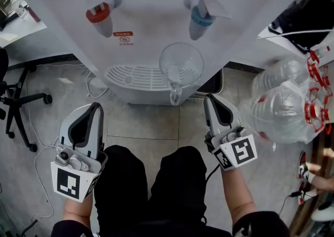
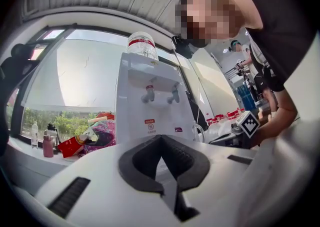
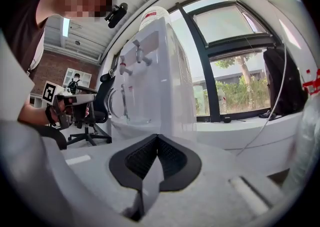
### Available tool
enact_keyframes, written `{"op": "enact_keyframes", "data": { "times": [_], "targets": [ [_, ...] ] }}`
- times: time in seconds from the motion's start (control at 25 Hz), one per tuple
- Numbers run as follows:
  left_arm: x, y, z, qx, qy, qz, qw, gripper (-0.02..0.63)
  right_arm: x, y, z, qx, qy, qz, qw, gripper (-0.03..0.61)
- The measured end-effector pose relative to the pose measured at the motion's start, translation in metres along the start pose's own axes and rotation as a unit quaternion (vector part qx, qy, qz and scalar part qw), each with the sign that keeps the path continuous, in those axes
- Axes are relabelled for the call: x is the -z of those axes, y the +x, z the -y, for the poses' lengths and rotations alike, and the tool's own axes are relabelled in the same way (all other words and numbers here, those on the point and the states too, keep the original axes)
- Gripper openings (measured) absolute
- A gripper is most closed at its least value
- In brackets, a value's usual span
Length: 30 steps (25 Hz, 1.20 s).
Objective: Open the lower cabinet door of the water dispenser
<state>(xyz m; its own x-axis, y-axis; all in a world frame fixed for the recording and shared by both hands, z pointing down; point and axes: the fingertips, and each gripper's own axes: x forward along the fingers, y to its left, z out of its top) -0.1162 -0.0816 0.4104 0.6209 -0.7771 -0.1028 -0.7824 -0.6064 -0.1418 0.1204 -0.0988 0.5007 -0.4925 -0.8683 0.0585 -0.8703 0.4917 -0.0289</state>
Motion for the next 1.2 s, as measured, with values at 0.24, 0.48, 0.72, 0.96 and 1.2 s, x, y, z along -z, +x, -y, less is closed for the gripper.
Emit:
{"op": "enact_keyframes", "data": {
  "times": [0.24,0.48,0.72,0.96,1.2],
  "targets": [
    [-0.009,-0.013,-0.006,-0.009,0.018,-0.006,0.9998,0.008,0.021,0.003,0.002,-0.015,0.004,-0.029,0.999,0.014],
    [-0.001,-0.025,-0.025,-0.031,0.014,-0.01,0.9994,0.008,0.034,0.015,0.009,-0.019,0.001,-0.044,0.999,0.032],
    [0.005,-0.02,-0.031,-0.029,0.009,-0.008,0.9995,0.008,0.04,0.024,0.013,-0.013,0.002,-0.045,0.999,0.082],
    [0.006,-0.016,-0.032,-0.025,0.023,-0.002,0.9994,0.008,0.047,0.032,0.019,-0.011,0.003,-0.046,0.999,0.174],
    [0.009,-0.016,-0.034,-0.027,0.021,0.003,0.9994,0.008,0.047,0.043,0.018,-0.023,0.007,-0.045,0.999,0.216]
  ]
}}
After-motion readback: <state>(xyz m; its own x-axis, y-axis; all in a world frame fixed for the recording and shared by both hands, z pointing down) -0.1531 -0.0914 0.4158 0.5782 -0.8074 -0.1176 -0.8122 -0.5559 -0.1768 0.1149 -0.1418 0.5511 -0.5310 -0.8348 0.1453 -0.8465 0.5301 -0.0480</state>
